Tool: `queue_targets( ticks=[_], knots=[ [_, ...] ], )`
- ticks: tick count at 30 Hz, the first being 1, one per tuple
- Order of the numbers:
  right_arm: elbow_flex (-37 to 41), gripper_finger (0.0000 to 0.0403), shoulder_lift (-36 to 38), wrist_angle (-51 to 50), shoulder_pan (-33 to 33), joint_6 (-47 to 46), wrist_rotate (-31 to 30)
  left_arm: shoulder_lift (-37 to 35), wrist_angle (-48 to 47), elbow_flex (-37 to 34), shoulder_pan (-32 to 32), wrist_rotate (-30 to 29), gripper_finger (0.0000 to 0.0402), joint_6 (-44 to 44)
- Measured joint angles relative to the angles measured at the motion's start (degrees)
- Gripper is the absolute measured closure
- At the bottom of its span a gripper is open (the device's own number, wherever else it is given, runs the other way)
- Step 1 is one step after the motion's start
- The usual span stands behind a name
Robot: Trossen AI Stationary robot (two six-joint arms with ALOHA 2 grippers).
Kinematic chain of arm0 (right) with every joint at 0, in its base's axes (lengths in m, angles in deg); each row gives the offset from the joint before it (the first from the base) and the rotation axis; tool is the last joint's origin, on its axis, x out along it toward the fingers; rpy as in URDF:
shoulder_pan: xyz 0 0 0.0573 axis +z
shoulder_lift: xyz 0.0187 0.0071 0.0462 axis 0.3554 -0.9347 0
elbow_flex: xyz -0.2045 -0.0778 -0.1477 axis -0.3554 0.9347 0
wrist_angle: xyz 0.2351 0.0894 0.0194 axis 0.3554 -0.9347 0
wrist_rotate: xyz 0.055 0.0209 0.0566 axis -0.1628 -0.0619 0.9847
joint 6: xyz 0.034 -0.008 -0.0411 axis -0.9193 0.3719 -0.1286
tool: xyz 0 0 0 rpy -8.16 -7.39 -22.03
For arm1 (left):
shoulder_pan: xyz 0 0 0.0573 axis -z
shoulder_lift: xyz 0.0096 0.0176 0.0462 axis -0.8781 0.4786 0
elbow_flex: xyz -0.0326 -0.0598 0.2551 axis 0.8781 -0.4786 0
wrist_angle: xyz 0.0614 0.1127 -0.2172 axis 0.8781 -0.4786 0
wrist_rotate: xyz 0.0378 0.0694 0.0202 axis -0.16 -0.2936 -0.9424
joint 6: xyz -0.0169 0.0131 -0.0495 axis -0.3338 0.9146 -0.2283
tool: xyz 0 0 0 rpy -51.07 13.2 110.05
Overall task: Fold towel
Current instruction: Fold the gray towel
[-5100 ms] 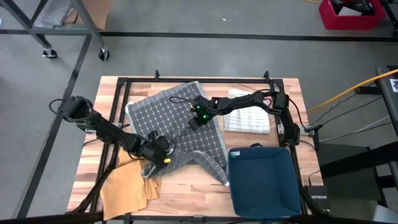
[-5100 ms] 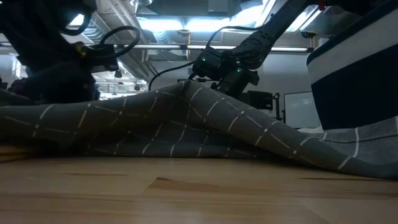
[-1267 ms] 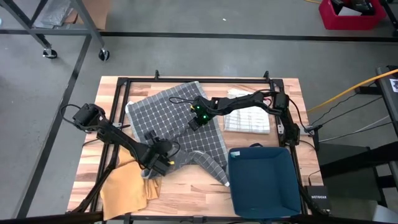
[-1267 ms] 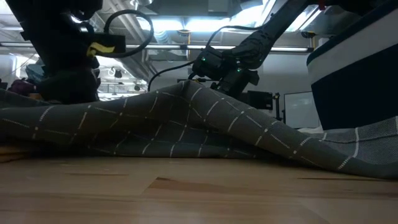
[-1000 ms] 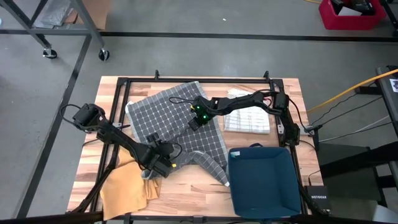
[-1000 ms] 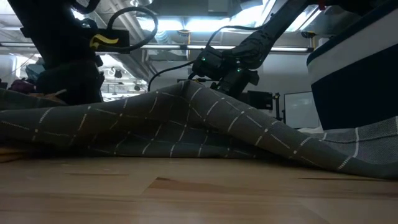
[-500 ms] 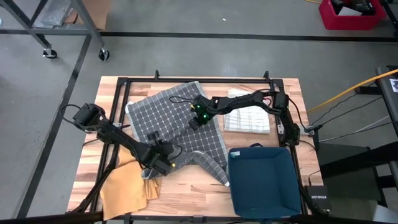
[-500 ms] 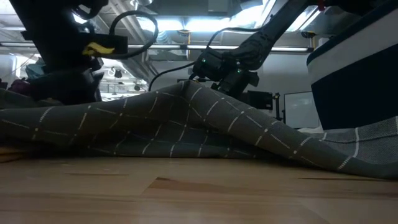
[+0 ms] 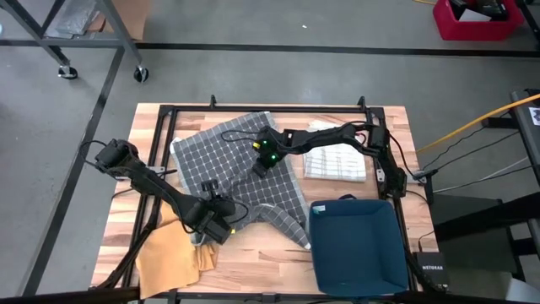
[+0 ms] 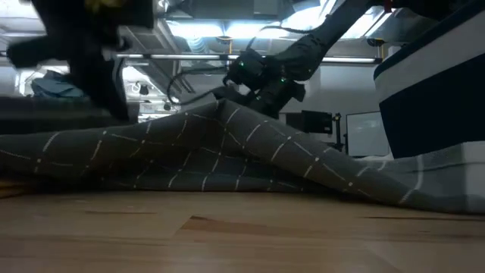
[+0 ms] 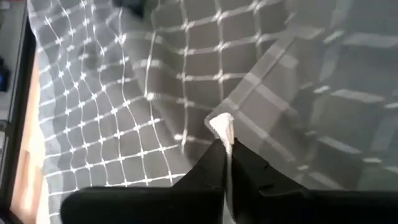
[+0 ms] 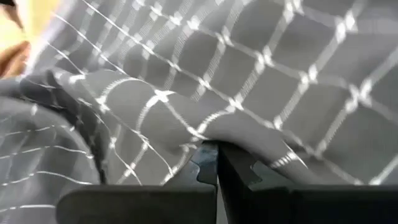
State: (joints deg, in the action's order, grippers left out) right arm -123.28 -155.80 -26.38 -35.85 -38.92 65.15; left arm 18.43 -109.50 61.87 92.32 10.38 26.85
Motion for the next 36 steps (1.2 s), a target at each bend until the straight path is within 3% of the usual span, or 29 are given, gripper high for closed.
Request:
queue_targets(
  ticks=[13, 25, 31, 36],
  knots=[
    [-11.8, 0.0390, 0.2, -9.3, 0.0, 13.4, 2.4, -6.8, -2.8, 7.2, 5.3, 0.2, 0.0401, 2.2],
    [-26.2, 0.0393, 0.3, -39.4, 1.4, 25.7, 2.3, -12.3, -5.5, 7.2, 9.6, 0.5, 0.0401, 0.3],
    [-33.8, 0.0393, 0.4, -57.9, 6.1, 28.8, 2.3, -15.0, -8.3, 7.2, 10.0, 0.1, 0.0401, -2.1],
    [-36.0, 0.0391, 0.4, -67.3, 11.5, 27.5, 1.6, -18.7, -8.2, 7.2, 10.1, -0.6, 0.0402, -2.1]
  ],
)
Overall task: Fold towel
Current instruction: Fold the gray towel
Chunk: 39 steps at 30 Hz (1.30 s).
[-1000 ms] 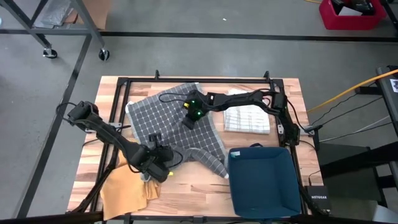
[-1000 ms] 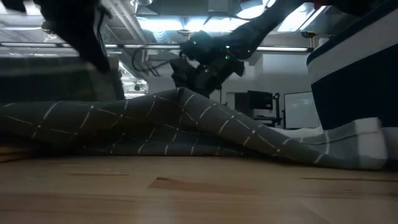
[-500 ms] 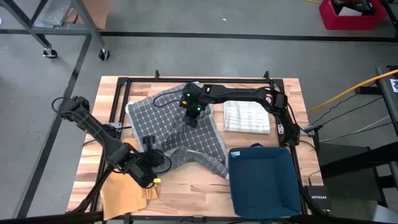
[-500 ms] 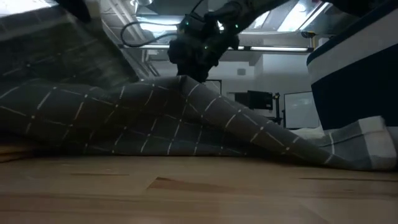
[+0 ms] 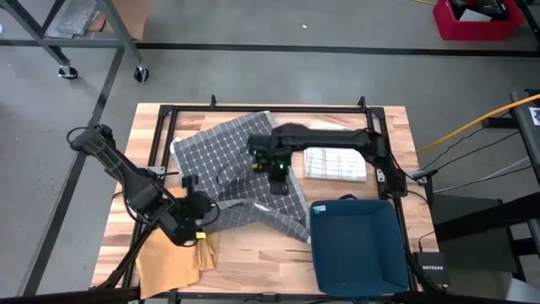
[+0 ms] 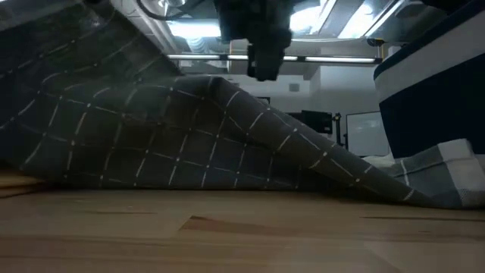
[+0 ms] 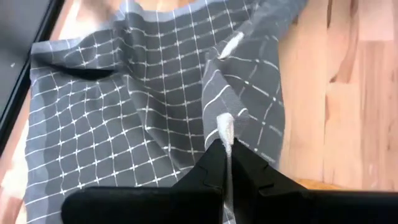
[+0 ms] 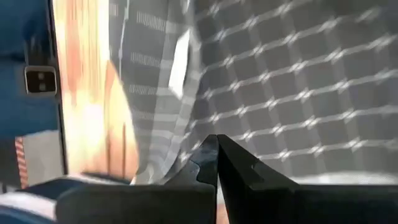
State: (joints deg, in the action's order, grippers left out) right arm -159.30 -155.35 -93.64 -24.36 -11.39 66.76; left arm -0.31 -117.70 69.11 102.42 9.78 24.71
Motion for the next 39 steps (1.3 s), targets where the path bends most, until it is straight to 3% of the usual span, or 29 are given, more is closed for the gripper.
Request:
queue_targets(
  ticks=[4, 11, 16, 23, 31, 39],
  knots=[
    [0.3, 0.0391, 0.0, -2.1, 4.7, -4.0, -4.5, -3.9, 0.0, 0.0, 0.0, 0.0, 0.0401, 0.6],
    [0.4, 0.0391, 0.0, -2.1, 10.7, -4.8, -17.7, -11.3, 0.1, 0.0, 1.2, 0.0, 0.0401, 0.6],
    [0.4, 0.0391, 0.0, -0.4, 12.8, -9.8, -21.6, -15.5, 0.1, 0.0, 2.4, -0.2, 0.0401, 0.6],
    [0.4, 0.0376, 0.0, 2.2, 13.7, -15.2, -20.0, -17.8, 0.1, 0.0, 2.6, -1.0, 0.0401, 1.6],
    [0.4, 0.0277, 0.0, 2.9, 16.1, -32.4, -9.0, -17.6, 0.1, 0.0, 2.6, -1.0, 0.0401, 4.7],
    [0.4, 0.0221, 0.0, 5.8, 23.0, -41.6, -10.2, -17.6, 0.1, 0.0, 2.6, -1.0, 0.0401, 7.3]
  ],
)
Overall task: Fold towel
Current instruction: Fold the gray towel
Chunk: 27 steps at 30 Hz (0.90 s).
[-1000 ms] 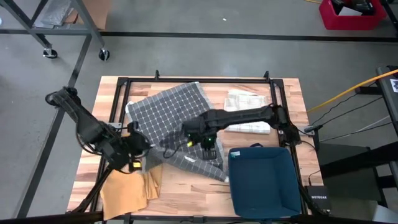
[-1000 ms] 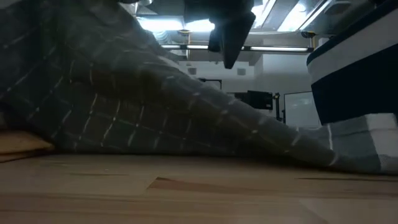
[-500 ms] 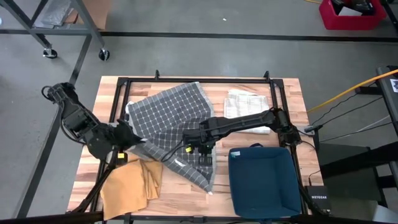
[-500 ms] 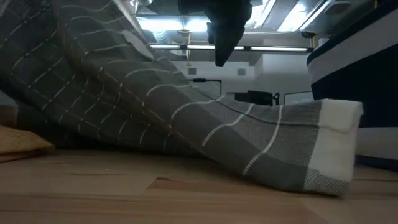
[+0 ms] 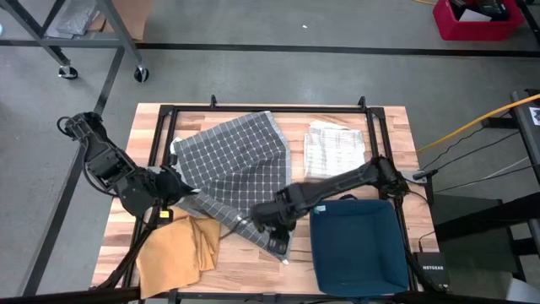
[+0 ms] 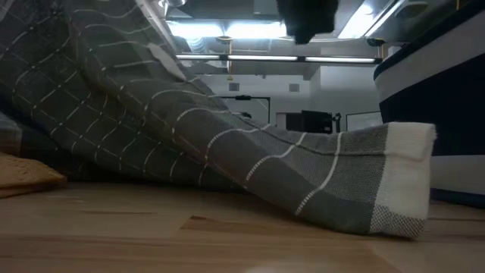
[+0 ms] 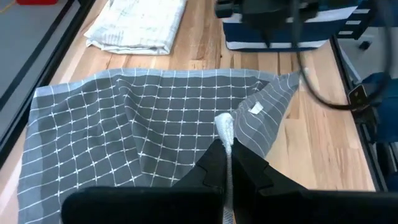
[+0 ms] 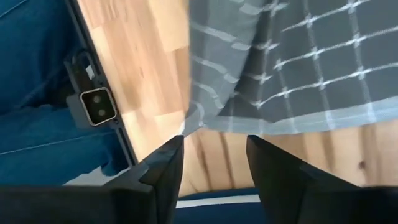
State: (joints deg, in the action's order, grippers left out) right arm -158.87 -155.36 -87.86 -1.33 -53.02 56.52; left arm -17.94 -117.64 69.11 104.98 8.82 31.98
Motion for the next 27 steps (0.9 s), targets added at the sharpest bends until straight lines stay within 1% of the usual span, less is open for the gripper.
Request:
queue_targets(
  ticks=[5, 7, 9, 14, 24, 27],
  knots=[
    [0.0, 0.0217, 0.0, 0.1, 4.0, -7.6, -4.9, 0.0, 0.0, 0.0, 0.0, 0.0, 0.0401, 1.3],
    [0.0, 0.0217, 0.0, 0.5, 5.4, -9.5, -7.2, 0.0, 0.0, 0.0, 0.0, 0.0, 0.0401, 1.3],
    [0.7, 0.0217, 0.0, 2.4, 6.3, -11.3, -8.2, 0.0, 0.0, 0.0, 0.0, 0.0, 0.0401, 1.3],
    [4.9, 0.0217, 0.0, 7.4, 8.1, -15.7, -8.2, 0.0, 0.0, 0.0, 0.0, 0.0, 0.0401, 1.3],
    [12.6, 0.0217, 0.1, 12.4, 9.1, -22.3, -3.3, 0.0, 0.0, 0.0, 0.0, 0.0, 0.0401, 1.1],
    [13.8, 0.0217, 0.2, 15.7, 8.9, -24.0, -3.4, 0.0, 0.0, 0.0, 0.0, 0.0, 0.0401, 1.1]
  ],
)
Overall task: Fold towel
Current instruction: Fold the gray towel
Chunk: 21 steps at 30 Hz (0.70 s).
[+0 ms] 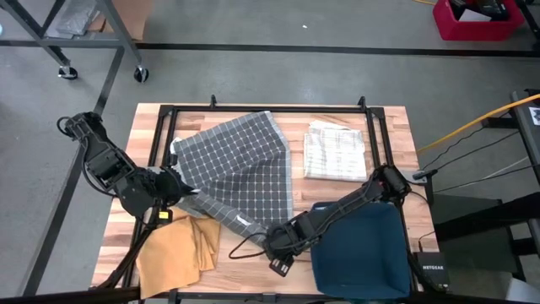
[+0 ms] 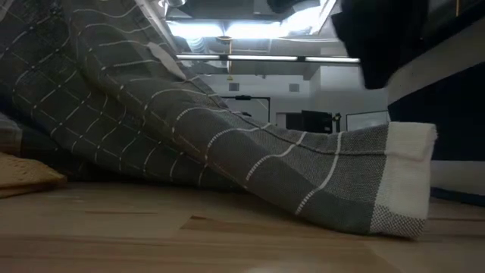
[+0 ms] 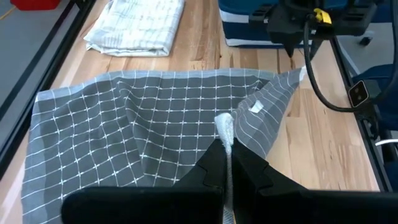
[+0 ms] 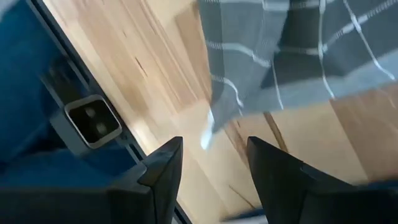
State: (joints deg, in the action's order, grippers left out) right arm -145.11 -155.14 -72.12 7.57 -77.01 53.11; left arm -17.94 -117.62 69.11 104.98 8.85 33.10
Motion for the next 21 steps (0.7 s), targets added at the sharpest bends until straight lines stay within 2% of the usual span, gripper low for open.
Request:
queue_targets(
  ticks=[7, 21],
  knots=[
    [0.3, 0.0217, -0.3, 6.4, 0.2, -5.9, -1.2, 0.0, 0.0, 0.0, 0.0, 0.0, 0.0401, 0.0],
    [0.3, 0.0217, -0.3, 6.4, -1.3, -13.1, -0.5, 0.0, -0.1, 0.0, 0.0, 0.2, 0.0401, 4.1]
  ],
)
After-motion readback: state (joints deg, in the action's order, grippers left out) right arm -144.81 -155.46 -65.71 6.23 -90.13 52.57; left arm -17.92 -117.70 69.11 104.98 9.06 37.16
